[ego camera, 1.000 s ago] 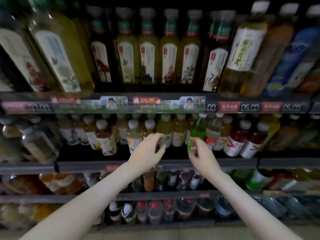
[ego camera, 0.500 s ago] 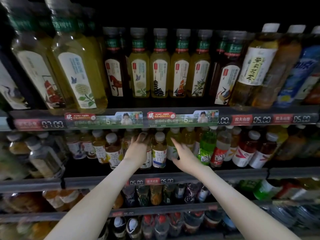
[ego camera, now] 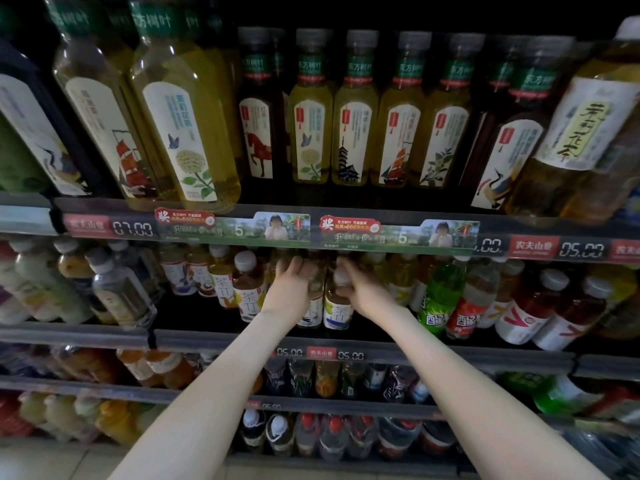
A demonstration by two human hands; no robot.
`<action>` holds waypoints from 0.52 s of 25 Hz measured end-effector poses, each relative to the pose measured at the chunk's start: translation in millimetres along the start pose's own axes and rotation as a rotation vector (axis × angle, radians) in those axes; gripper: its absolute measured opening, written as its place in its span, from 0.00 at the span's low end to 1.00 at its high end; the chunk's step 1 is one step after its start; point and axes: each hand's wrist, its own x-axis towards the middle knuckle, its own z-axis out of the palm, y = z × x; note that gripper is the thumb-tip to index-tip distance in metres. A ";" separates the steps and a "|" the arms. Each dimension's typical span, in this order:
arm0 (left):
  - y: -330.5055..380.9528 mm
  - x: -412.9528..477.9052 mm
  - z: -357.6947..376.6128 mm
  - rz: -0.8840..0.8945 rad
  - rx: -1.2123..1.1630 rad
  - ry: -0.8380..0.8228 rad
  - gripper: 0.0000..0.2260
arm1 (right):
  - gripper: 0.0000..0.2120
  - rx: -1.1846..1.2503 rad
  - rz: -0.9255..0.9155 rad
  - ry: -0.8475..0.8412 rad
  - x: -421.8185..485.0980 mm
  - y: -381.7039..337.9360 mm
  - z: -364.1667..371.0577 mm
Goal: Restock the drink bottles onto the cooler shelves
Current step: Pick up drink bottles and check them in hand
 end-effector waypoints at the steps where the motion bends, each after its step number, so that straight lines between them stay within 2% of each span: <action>1: -3.1 -1.3 1.5 -0.017 -0.003 0.016 0.20 | 0.32 -0.005 -0.001 -0.008 -4.2 7.7 -0.2; 5: -16.6 -9.0 5.4 -0.111 -0.103 -0.042 0.22 | 0.28 0.006 -0.009 0.054 -20.5 37.7 -6.6; 9: -14.4 -13.9 5.0 -0.071 -0.195 -0.069 0.19 | 0.27 0.122 0.051 0.065 -24.7 49.1 -7.8; 13: -2.4 -13.5 6.2 -0.022 -0.179 -0.025 0.19 | 0.28 0.116 0.018 0.034 -21.7 38.2 -5.0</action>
